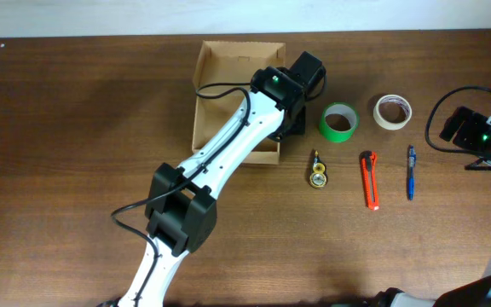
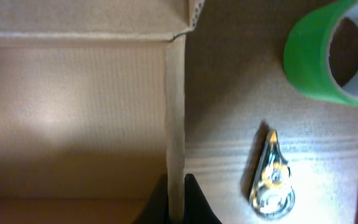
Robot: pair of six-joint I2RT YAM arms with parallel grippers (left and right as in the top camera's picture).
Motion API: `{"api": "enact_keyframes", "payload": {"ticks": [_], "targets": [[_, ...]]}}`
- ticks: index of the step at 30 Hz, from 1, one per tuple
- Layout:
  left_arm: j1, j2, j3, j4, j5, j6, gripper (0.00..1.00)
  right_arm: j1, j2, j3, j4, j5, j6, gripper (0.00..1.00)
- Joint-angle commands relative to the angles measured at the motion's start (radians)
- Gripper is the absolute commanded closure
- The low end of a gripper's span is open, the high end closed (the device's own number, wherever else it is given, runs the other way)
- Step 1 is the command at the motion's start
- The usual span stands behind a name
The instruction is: Pack container
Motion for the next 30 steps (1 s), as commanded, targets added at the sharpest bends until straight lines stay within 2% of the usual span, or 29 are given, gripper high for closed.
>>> {"api": "enact_keyframes", "payload": {"ticks": [1, 22, 23, 27, 29, 30], "targets": [[0.003, 0.031, 0.021, 0.022, -0.027, -0.025, 0.98, -0.003, 0.007, 0.021, 0.0, -0.017, 0.001, 0.01], [0.003, 0.106, 0.021, 0.062, -0.052, -0.032, 0.97, -0.003, 0.007, 0.021, 0.001, -0.017, 0.001, 0.01], [0.003, 0.106, 0.021, 0.063, -0.052, -0.032, 0.94, -0.003, 0.007, 0.021, 0.001, -0.017, 0.001, 0.01], [0.003, 0.106, 0.022, 0.064, -0.052, -0.023, 0.55, -0.003, 0.007, 0.021, 0.001, -0.017, 0.001, 0.01], [0.003, 0.106, 0.022, 0.063, -0.052, -0.016, 0.41, -0.003, 0.007, 0.021, 0.001, -0.017, 0.001, 0.01], [0.003, 0.106, 0.025, 0.061, -0.052, -0.013, 0.38, -0.003, 0.007, 0.021, 0.001, -0.017, 0.001, 0.01]]}}
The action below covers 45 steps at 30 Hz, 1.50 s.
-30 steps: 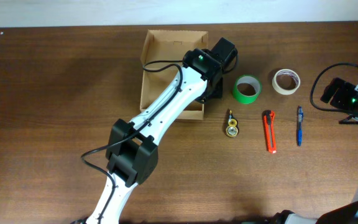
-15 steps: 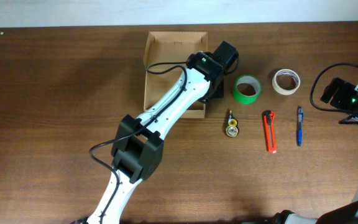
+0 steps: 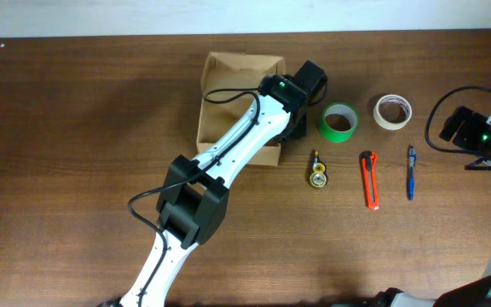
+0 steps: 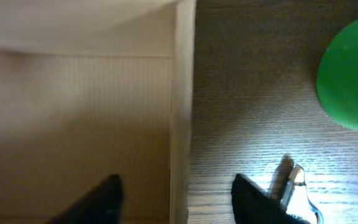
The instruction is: Pack container
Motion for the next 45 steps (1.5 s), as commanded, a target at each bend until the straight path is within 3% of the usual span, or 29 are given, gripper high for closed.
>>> {"api": "enact_keyframes", "payload": {"ticks": [1, 9, 16, 20, 28, 29, 30, 33, 35, 37, 41, 44, 45], "targets": [[0.002, 0.012, 0.029, -0.009, -0.015, 0.009, 0.36, -0.003, 0.007, 0.021, 0.001, -0.013, 0.002, 0.01], [-0.003, 0.012, 0.208, -0.135, -0.091, 0.044, 0.33, -0.003, 0.007, 0.021, 0.001, -0.013, 0.002, 0.01], [-0.01, 0.011, 0.644, -0.351, -0.188, 0.172, 0.26, -0.003, 0.007, 0.021, 0.0, -0.013, 0.002, 0.01], [0.019, 0.011, 0.903, -0.505, -0.315, 0.248, 0.2, -0.003, 0.007, 0.021, 0.0, -0.016, 0.002, 0.01], [0.227, -0.161, 0.863, -0.524, -0.327, 0.307, 0.17, -0.003, 0.007, 0.021, 0.024, -0.221, 0.001, 0.0], [0.266, -0.172, 0.862, -0.524, -0.319, 0.307, 0.17, -0.003, 0.007, 0.021, 0.028, -0.271, 0.0, 0.07], [0.307, -0.181, 0.862, -0.524, -0.304, 0.308, 0.17, -0.003, 0.007, 0.021, 0.031, -0.31, 0.001, 0.07], [0.417, -0.189, 0.862, -0.524, -0.255, 0.325, 0.17, 0.011, 0.007, 0.023, 0.018, -0.377, 0.002, 0.01], [0.492, -0.189, 0.859, -0.524, -0.237, 0.326, 0.17, 0.041, 0.007, 0.031, -0.022, -0.361, -0.017, 0.01], [0.563, -0.189, 0.838, -0.521, -0.237, 0.332, 0.17, 0.09, 0.007, 0.049, -0.078, -0.301, -0.035, 0.09], [0.656, -0.189, 0.766, -0.524, -0.237, 0.375, 0.17, 0.227, 0.007, 0.117, -0.186, -0.12, -0.054, 0.14], [0.694, -0.189, 0.693, -0.523, -0.237, 0.406, 0.13, 0.346, 0.007, 0.194, -0.256, 0.007, -0.055, 0.11], [0.706, -0.189, 0.669, -0.519, -0.237, 0.41, 0.08, 0.39, 0.007, 0.228, -0.281, 0.054, -0.055, 0.01]]}}
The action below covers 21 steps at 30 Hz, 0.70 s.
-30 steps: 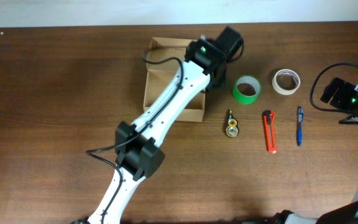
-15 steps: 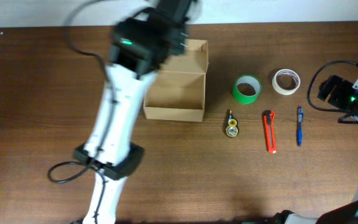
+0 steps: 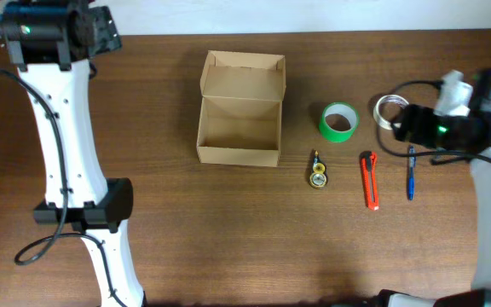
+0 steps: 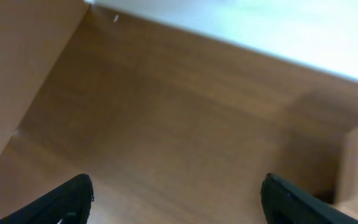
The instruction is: Pack container
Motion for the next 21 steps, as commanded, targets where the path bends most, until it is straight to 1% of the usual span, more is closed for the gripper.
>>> {"api": "enact_keyframes", "payload": {"ticks": [1, 4, 5, 7, 11, 15, 17, 18, 19, 21], "targets": [[0.03, -0.022, -0.072, 0.008, 0.021, 0.056, 0.08, 0.121, 0.0, 0.113, -0.042, 0.204, -0.025, 0.01], [0.069, -0.022, -0.125, 0.042, 0.119, 0.104, 0.06, 0.206, 0.008, 0.2, -0.095, 0.269, -0.024, 0.01], [0.085, -0.022, -0.144, 0.054, 0.154, 0.126, 0.04, 0.222, 0.015, 0.225, -0.112, 0.276, -0.018, 0.01], [0.112, -0.022, -0.169, 0.059, 0.196, 0.156, 0.03, 0.238, 0.032, 0.268, -0.145, 0.275, 0.007, 0.02], [0.164, -0.022, -0.2, 0.06, 0.222, 0.182, 0.0, 0.243, 0.093, 0.304, -0.193, 0.271, 0.025, 0.16], [0.207, -0.022, -0.209, 0.059, 0.221, 0.181, 0.0, 0.243, 0.185, 0.304, -0.196, 0.271, 0.029, 0.19], [0.225, -0.022, -0.209, 0.059, 0.221, 0.181, 0.0, 0.243, 0.234, 0.304, -0.188, 0.271, 0.041, 0.21], [0.233, -0.022, -0.209, 0.059, 0.221, 0.181, 0.0, 0.243, 0.258, 0.304, -0.184, 0.271, 0.048, 0.26], [0.239, -0.022, -0.209, 0.058, 0.221, 0.181, 0.0, 0.243, 0.285, 0.304, -0.18, 0.265, 0.048, 0.28], [0.244, -0.022, -0.209, 0.059, 0.221, 0.181, 0.0, 0.243, 0.33, 0.304, -0.168, 0.256, 0.048, 0.29]]}}
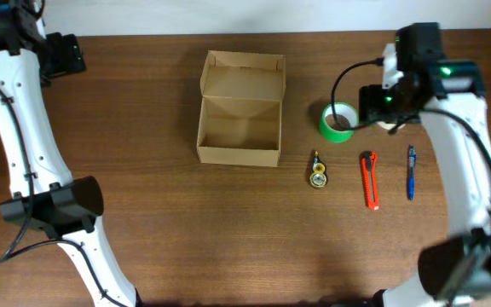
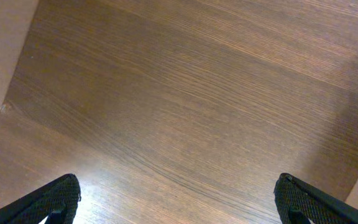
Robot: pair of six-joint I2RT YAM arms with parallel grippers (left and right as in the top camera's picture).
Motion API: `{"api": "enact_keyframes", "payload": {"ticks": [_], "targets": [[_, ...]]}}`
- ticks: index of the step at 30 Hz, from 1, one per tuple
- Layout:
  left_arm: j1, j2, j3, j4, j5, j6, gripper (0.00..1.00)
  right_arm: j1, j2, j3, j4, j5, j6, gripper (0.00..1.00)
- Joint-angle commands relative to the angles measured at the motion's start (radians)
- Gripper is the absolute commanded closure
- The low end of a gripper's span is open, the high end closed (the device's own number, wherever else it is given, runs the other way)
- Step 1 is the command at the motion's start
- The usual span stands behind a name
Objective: Pack container
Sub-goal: 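Lower the right gripper onto the green tape roll and grasp it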
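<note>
An open cardboard box [image 1: 238, 128] stands mid-table with its lid flap folded back; nothing shows inside it. To its right lie a green tape roll [image 1: 339, 123], a small correction-tape dispenser [image 1: 318, 171], an orange box cutter [image 1: 370, 180] and a blue pen [image 1: 411, 173]. A beige tape roll [image 1: 395, 113] is partly covered by the right arm. My right gripper [image 1: 375, 99] hangs between the two tape rolls; its jaws are hidden from above. My left gripper [image 2: 179, 202] is open over bare wood at the far left [image 1: 65, 53], holding nothing.
The table's back edge [image 1: 160, 34] runs just behind the box and the left gripper. The right arm [image 1: 463, 128] spans the table's right side above the pen. A black cable [image 1: 341, 85] loops over the green roll.
My right arm has swung in from the right, and its gripper now sits closer to the green tape roll. The left gripper, still open, has shifted slightly at the far left corner.
At first my left gripper was shut on the box's right wall. Then it stood open astride that wall, the box slightly further right. Later it was open at the far left corner, while the right arm had come towards the tape rolls, where it now hovers.
</note>
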Motion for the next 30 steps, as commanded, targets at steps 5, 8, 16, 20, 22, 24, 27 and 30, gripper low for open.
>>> {"api": "enact_keyframes", "payload": {"ticks": [5, 8, 16, 20, 22, 24, 27, 30], "targets": [[0.013, -0.022, -0.008, 0.003, 0.018, 0.019, 0.0, 0.006, 0.128, 0.006, 0.042, 0.005, 0.019, 0.34], [0.013, -0.022, -0.008, 0.003, 0.018, 0.019, 0.0, 0.006, 0.167, 0.006, 0.068, 0.005, 0.02, 0.34], [0.013, -0.022, -0.008, 0.003, 0.018, 0.019, 0.0, 0.007, 0.24, 0.006, 0.127, 0.0, 0.061, 0.29], [0.013, -0.022, -0.008, 0.003, 0.018, 0.019, 0.0, 0.007, 0.268, 0.006, 0.13, 0.005, 0.067, 0.33], [0.013, -0.022, -0.008, 0.003, 0.018, 0.019, 0.0, 0.006, 0.275, 0.006, 0.13, 0.005, 0.067, 0.39], [0.013, -0.022, -0.008, 0.003, 0.018, 0.019, 0.0, 0.006, 0.286, 0.006, 0.13, 0.005, 0.068, 0.44], [0.013, -0.022, -0.008, 0.003, 0.018, 0.019, 0.0, 0.006, 0.311, 0.006, 0.136, 0.006, 0.071, 0.43], [0.013, -0.022, -0.008, 0.003, 0.018, 0.019, 0.0, 0.005, 0.338, 0.006, 0.153, 0.012, 0.076, 0.43]]}}
